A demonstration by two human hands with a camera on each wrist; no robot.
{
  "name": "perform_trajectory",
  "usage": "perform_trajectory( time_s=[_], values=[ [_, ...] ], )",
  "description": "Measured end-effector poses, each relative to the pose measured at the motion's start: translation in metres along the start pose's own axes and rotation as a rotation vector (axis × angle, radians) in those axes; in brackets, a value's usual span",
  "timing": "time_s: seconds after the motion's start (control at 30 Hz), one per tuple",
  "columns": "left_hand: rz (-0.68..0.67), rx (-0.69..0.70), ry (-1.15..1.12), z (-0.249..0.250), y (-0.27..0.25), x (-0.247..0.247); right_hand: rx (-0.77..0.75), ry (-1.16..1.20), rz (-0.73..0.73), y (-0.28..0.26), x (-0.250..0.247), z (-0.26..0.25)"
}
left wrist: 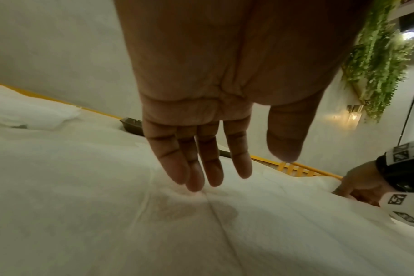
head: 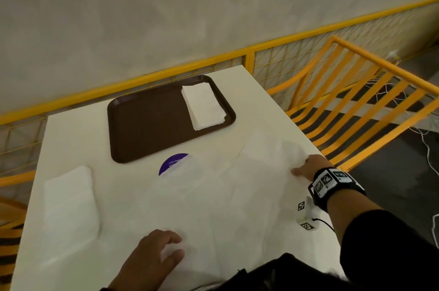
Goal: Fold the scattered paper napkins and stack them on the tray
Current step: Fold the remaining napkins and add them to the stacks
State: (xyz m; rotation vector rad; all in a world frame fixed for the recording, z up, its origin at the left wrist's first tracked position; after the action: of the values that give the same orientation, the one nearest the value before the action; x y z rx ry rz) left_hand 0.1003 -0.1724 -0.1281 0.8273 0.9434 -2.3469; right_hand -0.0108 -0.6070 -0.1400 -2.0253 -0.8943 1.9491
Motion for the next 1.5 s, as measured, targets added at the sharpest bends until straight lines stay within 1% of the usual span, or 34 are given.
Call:
perform_trajectory(
  time_s=[0.07,0.13,0.23,0.3,0.37,0.43,0.5,0.57,0.63,0.73,0.77,0.8,0.83,0.87,0.93,0.97,1.0,1.07,1.1,1.13,1.2,1.23,1.3,1.37,1.4,1.5],
  values=[
    [0.056,0.025,0.012,0.005,-0.001,-0.006,-0.041,0.061,0.015,-0.009,-0.004,-0.005],
    [0.087,0.014,-0.017,0.009,-0.002,-0.012,-0.143,0.085,0.101,-0.026,-0.014,-0.018],
    [0.112,0.008,-0.047,0.012,-0.005,-0.019,-0.374,0.034,0.240,-0.071,-0.032,-0.048],
    [0.150,0.005,-0.114,0.017,-0.005,-0.026,-0.572,-0.006,0.273,-0.111,-0.041,-0.070],
    [0.194,0.001,-0.229,0.021,-0.003,-0.035,-0.806,0.006,0.250,-0.153,-0.046,-0.088],
    [0.222,0.009,-0.343,0.027,0.001,-0.043,-1.009,0.011,0.211,-0.189,-0.051,-0.102],
    [0.214,0.040,-0.451,0.036,0.005,-0.052,-1.155,0.057,0.118,-0.220,-0.055,-0.113],
    [0.218,0.080,-0.598,0.044,0.008,-0.060,-1.241,0.163,-0.026,-0.244,-0.060,-0.123],
    [0.216,0.116,-0.786,0.050,0.011,-0.067,-1.247,0.291,-0.179,-0.260,-0.065,-0.129],
    [0.153,0.240,-1.004,0.068,0.007,-0.076,-1.184,0.461,-0.417,-0.270,-0.069,-0.132],
    [0.149,0.268,-1.047,0.070,0.005,-0.079,-1.165,0.512,-0.469,-0.270,-0.070,-0.133],
    [0.156,0.278,-1.081,0.072,0.001,-0.082,-1.156,0.546,-0.492,-0.271,-0.072,-0.134],
    [0.178,0.264,-1.101,0.070,-0.002,-0.085,-1.158,0.557,-0.479,-0.271,-0.075,-0.134],
    [0.207,0.247,-1.106,0.069,-0.005,-0.088,-1.164,0.554,-0.427,-0.269,-0.077,-0.135],
    [0.270,0.228,-1.099,0.064,-0.010,-0.093,-1.125,0.575,-0.336,-0.260,-0.077,-0.134],
    [0.309,0.221,-1.099,0.062,-0.012,-0.097,-1.091,0.612,-0.353,-0.254,-0.074,-0.133],
    [0.352,0.221,-1.105,0.059,-0.014,-0.101,-1.057,0.643,-0.409,-0.249,-0.068,-0.133],
    [0.438,0.219,-1.095,0.056,-0.020,-0.110,-0.996,0.631,-0.510,-0.239,-0.051,-0.129],
    [0.469,0.214,-1.060,0.055,-0.023,-0.114,-0.971,0.610,-0.518,-0.233,-0.044,-0.127],
    [0.476,0.223,-1.026,0.055,-0.025,-0.119,-0.947,0.601,-0.499,-0.229,-0.039,-0.125],
    [0.432,0.260,-0.989,0.058,-0.030,-0.125,-0.898,0.626,-0.459,-0.220,-0.033,-0.122],
    [0.417,0.279,-0.976,0.060,-0.033,-0.128,-0.875,0.662,-0.471,-0.217,-0.030,-0.121],
    [0.395,0.330,-0.965,0.061,-0.038,-0.135,-0.862,0.749,-0.557,-0.216,-0.024,-0.119],
    [0.409,0.369,-0.960,0.058,-0.040,-0.141,-0.868,0.832,-0.631,-0.214,-0.021,-0.119],
    [0.421,0.374,-0.954,0.055,-0.039,-0.143,-0.881,0.856,-0.641,-0.213,-0.021,-0.120],
    [0.460,0.332,-0.926,0.046,-0.038,-0.147,-0.869,0.930,-0.642,-0.213,-0.023,-0.120]
  ],
)
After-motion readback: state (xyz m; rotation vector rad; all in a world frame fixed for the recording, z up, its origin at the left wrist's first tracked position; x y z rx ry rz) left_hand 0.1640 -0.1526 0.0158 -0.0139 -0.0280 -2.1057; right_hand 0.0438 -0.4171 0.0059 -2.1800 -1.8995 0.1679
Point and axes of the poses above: each hand's wrist, its own y-axis towards the middle knuckle, its own x-axis out of the palm, z = x × y, the point moved 8 cm from there along y, towards the middle knuckle, and after that the axes turned 4 degrees about x, right-handed, at the moved point
